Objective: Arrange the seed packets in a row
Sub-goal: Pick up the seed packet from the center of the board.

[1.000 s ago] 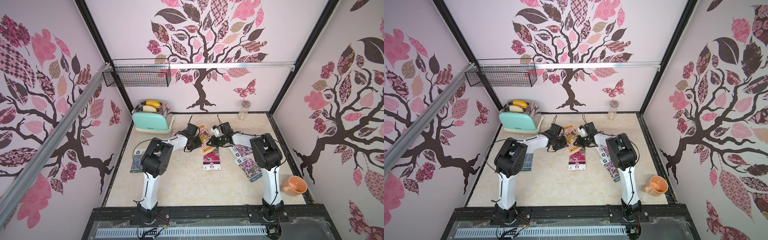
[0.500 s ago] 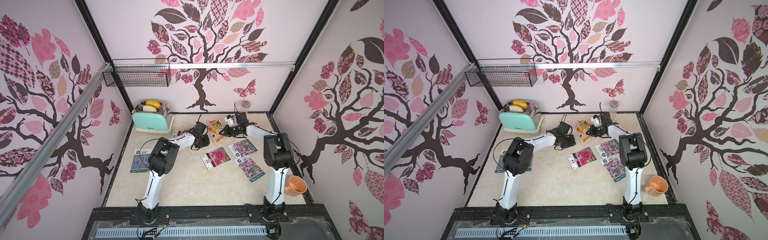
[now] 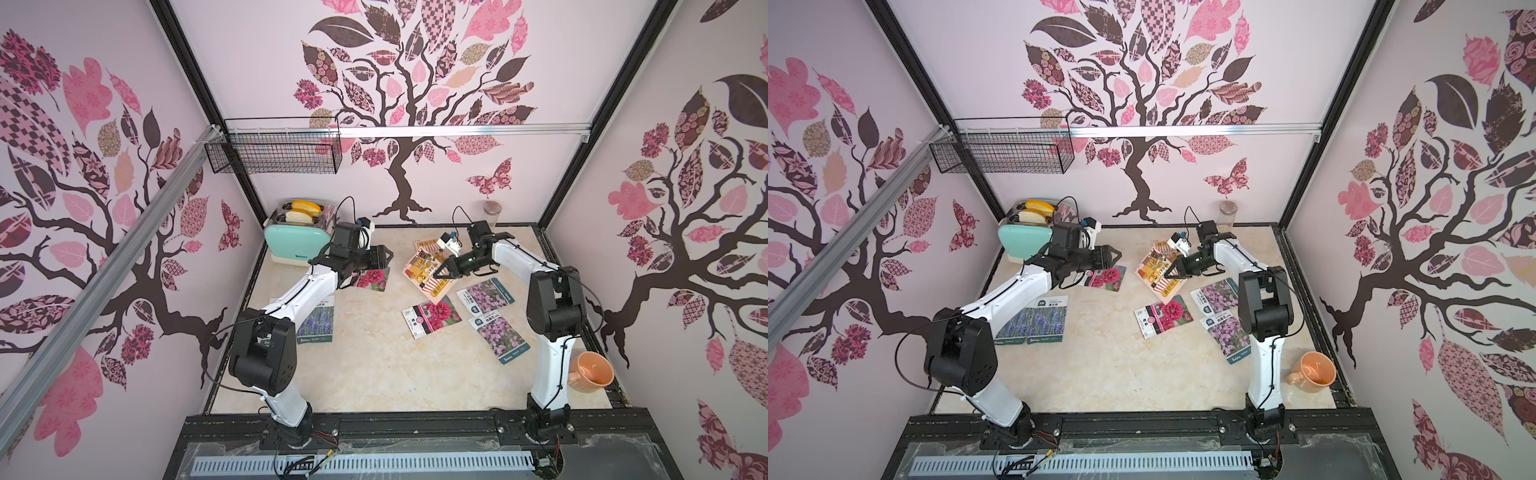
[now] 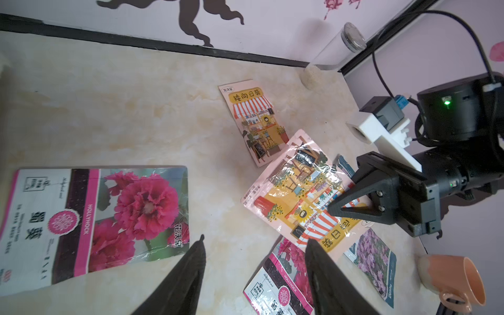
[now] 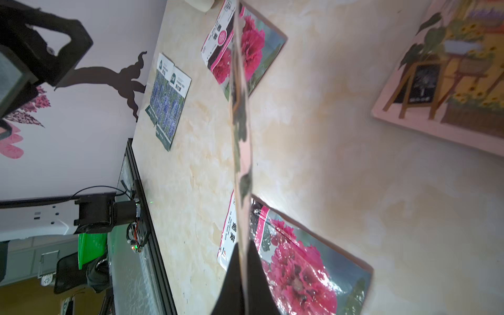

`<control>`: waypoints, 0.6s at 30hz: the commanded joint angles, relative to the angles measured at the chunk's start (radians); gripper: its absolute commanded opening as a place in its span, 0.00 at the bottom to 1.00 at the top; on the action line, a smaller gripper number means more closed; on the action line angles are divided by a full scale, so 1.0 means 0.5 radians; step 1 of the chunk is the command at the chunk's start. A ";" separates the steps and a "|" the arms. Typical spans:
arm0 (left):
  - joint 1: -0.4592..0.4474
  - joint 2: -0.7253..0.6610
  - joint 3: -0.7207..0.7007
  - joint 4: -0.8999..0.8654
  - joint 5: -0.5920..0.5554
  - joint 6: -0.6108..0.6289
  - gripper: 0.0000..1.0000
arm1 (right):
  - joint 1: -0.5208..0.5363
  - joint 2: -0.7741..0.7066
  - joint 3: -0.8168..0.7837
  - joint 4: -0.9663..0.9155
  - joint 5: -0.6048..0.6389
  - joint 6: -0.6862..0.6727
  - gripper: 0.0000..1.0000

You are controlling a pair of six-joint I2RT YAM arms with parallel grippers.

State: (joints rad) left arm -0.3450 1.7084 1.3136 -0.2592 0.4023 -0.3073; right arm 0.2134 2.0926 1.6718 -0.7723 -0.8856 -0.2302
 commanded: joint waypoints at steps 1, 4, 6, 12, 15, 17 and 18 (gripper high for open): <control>-0.028 0.142 -0.025 -0.013 0.325 0.263 0.60 | 0.076 -0.014 0.061 -0.212 -0.062 -0.194 0.00; -0.028 0.203 -0.066 0.039 0.382 0.324 0.61 | 0.133 0.042 0.131 -0.277 -0.017 -0.230 0.00; -0.028 0.243 -0.064 0.034 0.433 0.382 0.61 | 0.163 0.056 0.128 -0.259 -0.006 -0.227 0.00; -0.031 0.268 -0.071 0.014 0.551 0.448 0.61 | 0.196 0.068 0.126 -0.256 -0.020 -0.236 0.00; -0.028 0.280 -0.071 -0.022 0.483 0.494 0.61 | 0.216 0.057 0.115 -0.259 -0.032 -0.258 0.00; -0.020 0.296 -0.053 -0.087 0.399 0.534 0.61 | 0.219 0.040 0.099 -0.259 -0.041 -0.265 0.00; -0.010 0.301 -0.053 -0.101 0.397 0.543 0.61 | 0.218 0.035 0.096 -0.266 -0.042 -0.275 0.00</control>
State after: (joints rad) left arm -0.3599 1.8477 1.2808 -0.2798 0.6224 -0.0849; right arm 0.3191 2.1223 1.7081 -0.8753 -0.8871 -0.3412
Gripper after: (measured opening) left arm 0.612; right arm 0.049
